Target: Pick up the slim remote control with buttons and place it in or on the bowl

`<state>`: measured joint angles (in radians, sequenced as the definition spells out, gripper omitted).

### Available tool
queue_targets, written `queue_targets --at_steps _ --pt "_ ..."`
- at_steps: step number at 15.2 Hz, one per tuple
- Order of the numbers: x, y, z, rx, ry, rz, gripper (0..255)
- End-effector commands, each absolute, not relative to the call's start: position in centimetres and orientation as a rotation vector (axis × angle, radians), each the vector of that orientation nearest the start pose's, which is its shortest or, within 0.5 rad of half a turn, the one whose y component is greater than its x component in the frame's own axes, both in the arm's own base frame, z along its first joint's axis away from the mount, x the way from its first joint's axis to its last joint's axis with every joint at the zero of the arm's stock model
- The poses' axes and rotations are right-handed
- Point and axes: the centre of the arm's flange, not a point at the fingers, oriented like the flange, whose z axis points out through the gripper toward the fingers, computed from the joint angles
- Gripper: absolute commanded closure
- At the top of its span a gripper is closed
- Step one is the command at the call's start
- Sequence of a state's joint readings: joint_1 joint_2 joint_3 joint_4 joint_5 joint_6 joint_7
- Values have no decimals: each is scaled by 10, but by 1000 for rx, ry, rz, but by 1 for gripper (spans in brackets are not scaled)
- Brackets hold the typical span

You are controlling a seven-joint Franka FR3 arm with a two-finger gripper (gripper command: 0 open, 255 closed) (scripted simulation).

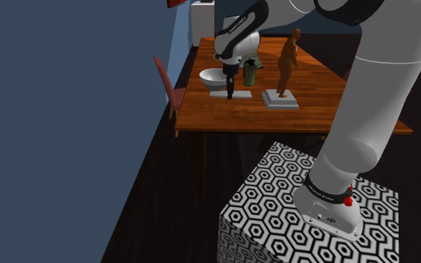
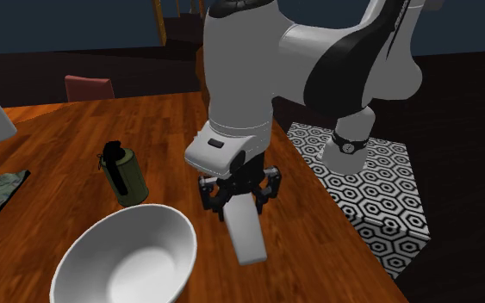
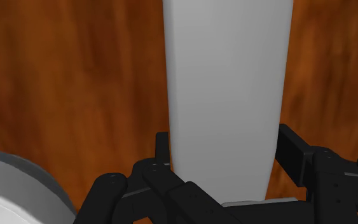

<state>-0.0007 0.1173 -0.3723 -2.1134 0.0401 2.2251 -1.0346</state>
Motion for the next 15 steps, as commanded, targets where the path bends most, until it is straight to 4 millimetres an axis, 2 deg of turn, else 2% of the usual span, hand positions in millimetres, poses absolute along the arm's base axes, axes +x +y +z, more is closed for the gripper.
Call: queue_targets --at_steps 1,15 --pt "522 -201 375 -2992 -991 8 255" --pt "522 -201 449 -2992 -991 8 255"
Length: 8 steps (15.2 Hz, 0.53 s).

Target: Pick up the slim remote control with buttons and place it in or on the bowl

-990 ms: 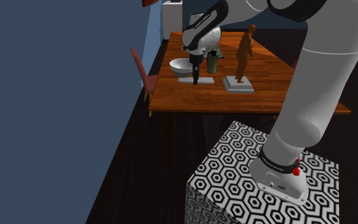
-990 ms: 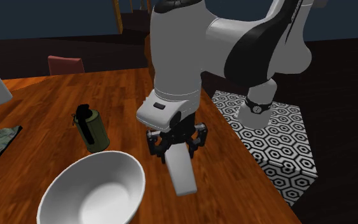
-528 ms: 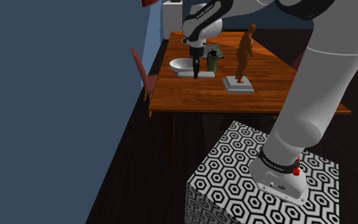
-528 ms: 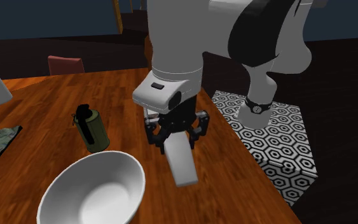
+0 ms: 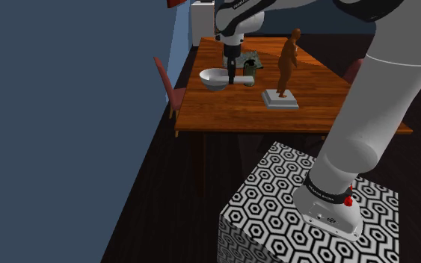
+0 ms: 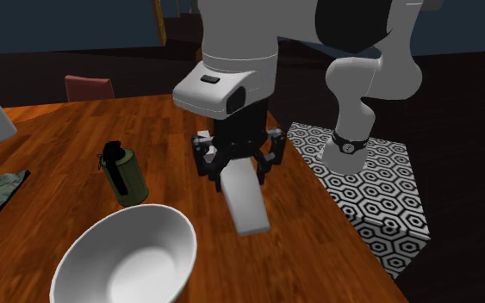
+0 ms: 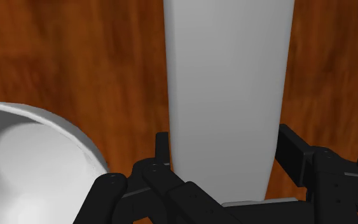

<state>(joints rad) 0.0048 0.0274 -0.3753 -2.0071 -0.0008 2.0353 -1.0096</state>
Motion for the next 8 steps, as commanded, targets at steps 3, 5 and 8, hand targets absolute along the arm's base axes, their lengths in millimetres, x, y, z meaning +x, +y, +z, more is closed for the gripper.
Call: queue_targets --at_steps 3,5,8 --pt "522 -201 465 -2992 -991 8 255" --pt "522 -201 475 -2992 -991 8 255" --pt "534 -207 481 -2992 -991 8 255"
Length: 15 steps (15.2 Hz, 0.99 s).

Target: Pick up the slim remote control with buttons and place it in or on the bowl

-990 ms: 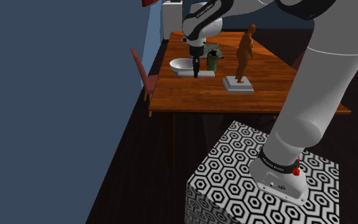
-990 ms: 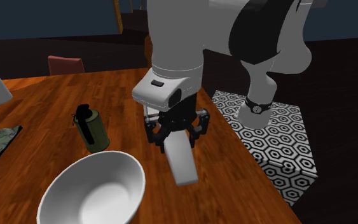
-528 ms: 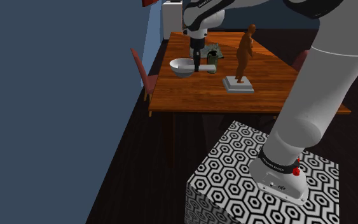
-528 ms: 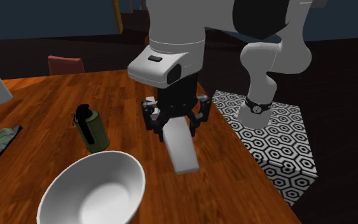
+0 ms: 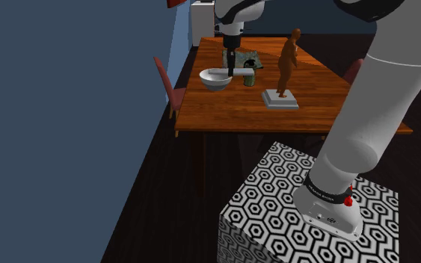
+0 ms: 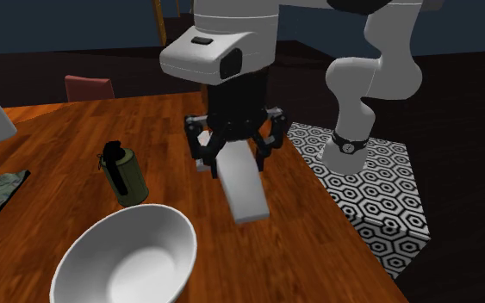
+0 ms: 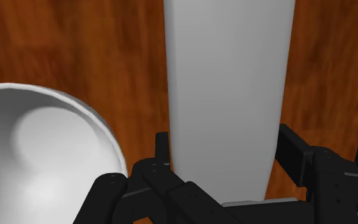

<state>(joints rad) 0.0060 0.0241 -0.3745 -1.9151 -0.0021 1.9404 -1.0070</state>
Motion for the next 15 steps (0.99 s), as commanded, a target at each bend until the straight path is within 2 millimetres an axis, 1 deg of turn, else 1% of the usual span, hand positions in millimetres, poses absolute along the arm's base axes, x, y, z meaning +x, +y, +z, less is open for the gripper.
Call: queue_targets --at_steps 1,12,13,15 --pt "545 -214 481 -2992 -991 8 255" --pt "669 -290 483 -2992 -991 8 255" --pt "688 -302 484 -2992 -991 8 255" --pt "688 -302 473 -2992 -991 8 255"
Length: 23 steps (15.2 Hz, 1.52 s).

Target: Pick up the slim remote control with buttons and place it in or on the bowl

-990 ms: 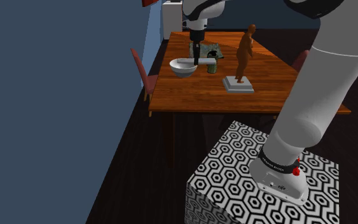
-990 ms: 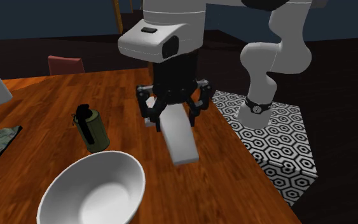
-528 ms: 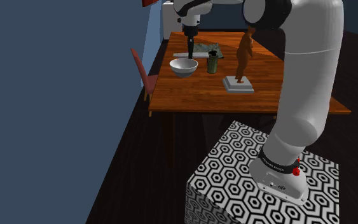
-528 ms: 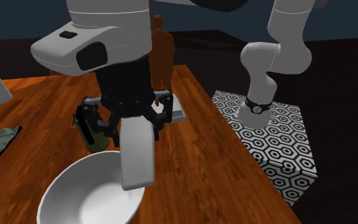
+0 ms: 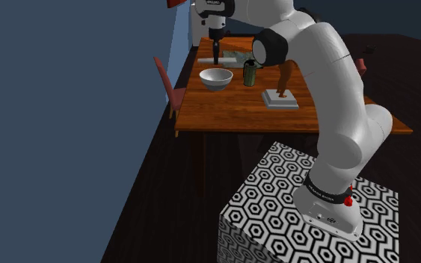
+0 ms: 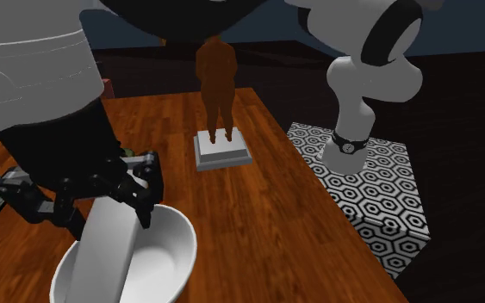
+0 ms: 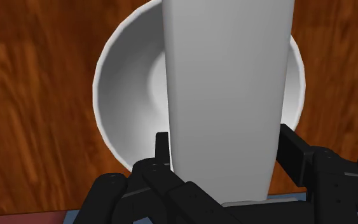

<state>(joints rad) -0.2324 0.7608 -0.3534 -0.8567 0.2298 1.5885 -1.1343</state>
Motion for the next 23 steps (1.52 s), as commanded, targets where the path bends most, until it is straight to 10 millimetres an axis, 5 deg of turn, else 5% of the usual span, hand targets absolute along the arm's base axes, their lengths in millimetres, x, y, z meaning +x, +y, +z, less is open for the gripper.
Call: queue_targets --at_steps 1,12,20,21,23 --pt "688 -302 468 -2992 -991 8 255" --pt "688 -302 411 -2992 -991 8 255" --pt "688 -302 411 -2992 -991 8 255" --pt "688 -302 411 -2992 -991 8 0" --pt "688 -302 411 -2992 -991 8 0"
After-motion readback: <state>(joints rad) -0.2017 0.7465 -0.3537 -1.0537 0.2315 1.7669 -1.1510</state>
